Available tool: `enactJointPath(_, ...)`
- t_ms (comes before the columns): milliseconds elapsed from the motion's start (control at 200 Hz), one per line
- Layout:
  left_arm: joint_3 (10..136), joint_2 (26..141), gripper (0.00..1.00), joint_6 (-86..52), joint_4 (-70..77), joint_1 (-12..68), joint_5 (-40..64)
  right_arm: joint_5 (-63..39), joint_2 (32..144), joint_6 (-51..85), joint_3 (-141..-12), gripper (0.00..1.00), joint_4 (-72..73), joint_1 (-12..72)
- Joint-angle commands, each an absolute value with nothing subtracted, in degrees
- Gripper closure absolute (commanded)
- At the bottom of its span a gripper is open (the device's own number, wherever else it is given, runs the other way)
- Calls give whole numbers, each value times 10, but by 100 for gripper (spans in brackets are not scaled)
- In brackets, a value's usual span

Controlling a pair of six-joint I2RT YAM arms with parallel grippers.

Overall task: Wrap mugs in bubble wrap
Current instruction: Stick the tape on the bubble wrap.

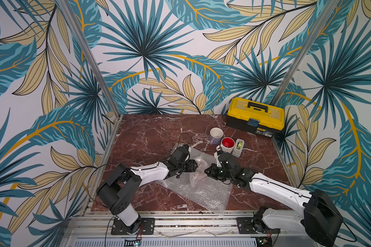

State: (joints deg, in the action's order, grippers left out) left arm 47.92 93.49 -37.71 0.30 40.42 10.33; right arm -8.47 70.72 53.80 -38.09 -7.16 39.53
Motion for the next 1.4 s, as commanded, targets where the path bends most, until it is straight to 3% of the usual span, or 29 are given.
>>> enactJointPath(0,485,952,45,-366,-25,406,97,-84,724,544,-383,100,-101,397)
enactJointPath(355,486,954,45,-366,-25,406,98,-76,714,530,-391,100,-112,398)
enactJointPath(496,487,955,45,-365,-25,406,99,-59,692,524,-396,85,-119,397)
enactJointPath(681,488,956,45,-366,-25,406,100,-54,688,523,-400,80,-153,397)
enactJointPath(1397,490,954,45,-369,-24,410,98,-16,705,533,-418,78,-207,398)
